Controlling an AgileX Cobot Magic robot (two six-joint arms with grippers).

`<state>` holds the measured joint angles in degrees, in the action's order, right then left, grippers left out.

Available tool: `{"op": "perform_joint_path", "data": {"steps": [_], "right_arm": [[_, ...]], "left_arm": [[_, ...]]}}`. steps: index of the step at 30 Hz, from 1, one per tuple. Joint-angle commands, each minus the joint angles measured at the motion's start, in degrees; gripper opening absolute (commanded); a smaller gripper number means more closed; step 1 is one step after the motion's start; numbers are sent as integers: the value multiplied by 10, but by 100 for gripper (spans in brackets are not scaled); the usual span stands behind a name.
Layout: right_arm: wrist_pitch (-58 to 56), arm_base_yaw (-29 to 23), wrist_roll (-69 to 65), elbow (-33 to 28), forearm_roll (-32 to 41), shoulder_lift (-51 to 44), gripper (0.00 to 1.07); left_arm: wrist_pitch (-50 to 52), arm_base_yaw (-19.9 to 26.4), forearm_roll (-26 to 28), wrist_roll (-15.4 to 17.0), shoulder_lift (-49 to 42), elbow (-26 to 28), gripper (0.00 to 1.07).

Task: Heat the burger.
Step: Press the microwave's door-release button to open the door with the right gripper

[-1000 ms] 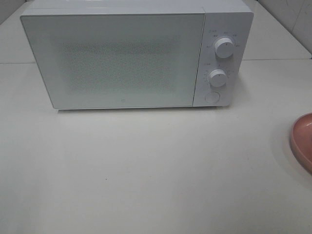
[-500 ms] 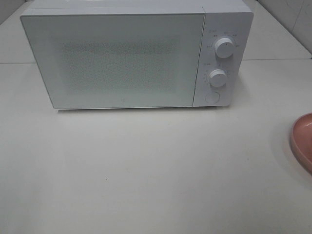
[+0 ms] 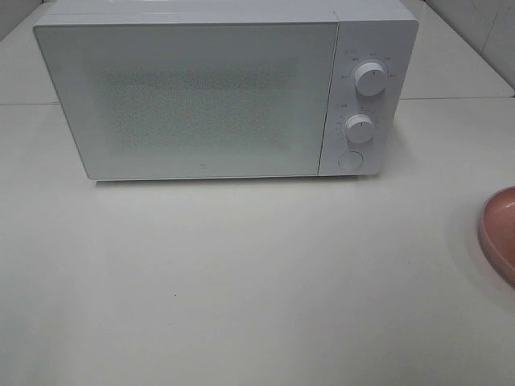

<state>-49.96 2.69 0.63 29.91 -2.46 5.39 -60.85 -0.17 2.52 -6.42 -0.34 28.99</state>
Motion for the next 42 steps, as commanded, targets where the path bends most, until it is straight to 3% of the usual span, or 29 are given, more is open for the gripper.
{"op": "perform_joint_path", "data": {"steps": [1, 3, 5, 6, 7, 8, 9, 10, 11, 26, 31, 42], "right_arm": [[149, 4, 23, 4, -2, 70, 61], [187, 4, 23, 3, -1, 88, 56], [286, 4, 30, -6, -1, 138, 38], [286, 4, 30, -6, -1, 138, 38], [364, 4, 43, -19, -1, 168, 23], [400, 4, 44, -27, -1, 186, 15], [400, 4, 44, -27, -1, 186, 15], [463, 4, 44, -41, -1, 218, 2], [496, 4, 44, -49, -1, 237, 0], [849, 4, 7, -143, -13, 486, 0], [990, 4, -65, -176, -80, 608, 0], [1106, 4, -85, -182, -125, 745, 0]], "left_arm": [[9, -3, 6, 1, -10, -1, 105], [9, -3, 6, 1, -10, -1, 105], [9, -3, 6, 1, -10, -1, 105], [9, -3, 6, 1, -10, -1, 105], [9, -3, 6, 1, -10, -1, 105], [9, -3, 6, 1, -10, -1, 105], [9, -3, 6, 1, -10, -1, 105], [9, -3, 6, 1, -10, -1, 105], [9, -3, 6, 1, -10, -1, 105], [9, -3, 6, 1, -10, -1, 105], [9, -3, 6, 1, -10, -1, 105], [9, -3, 6, 1, -10, -1, 105]]}}
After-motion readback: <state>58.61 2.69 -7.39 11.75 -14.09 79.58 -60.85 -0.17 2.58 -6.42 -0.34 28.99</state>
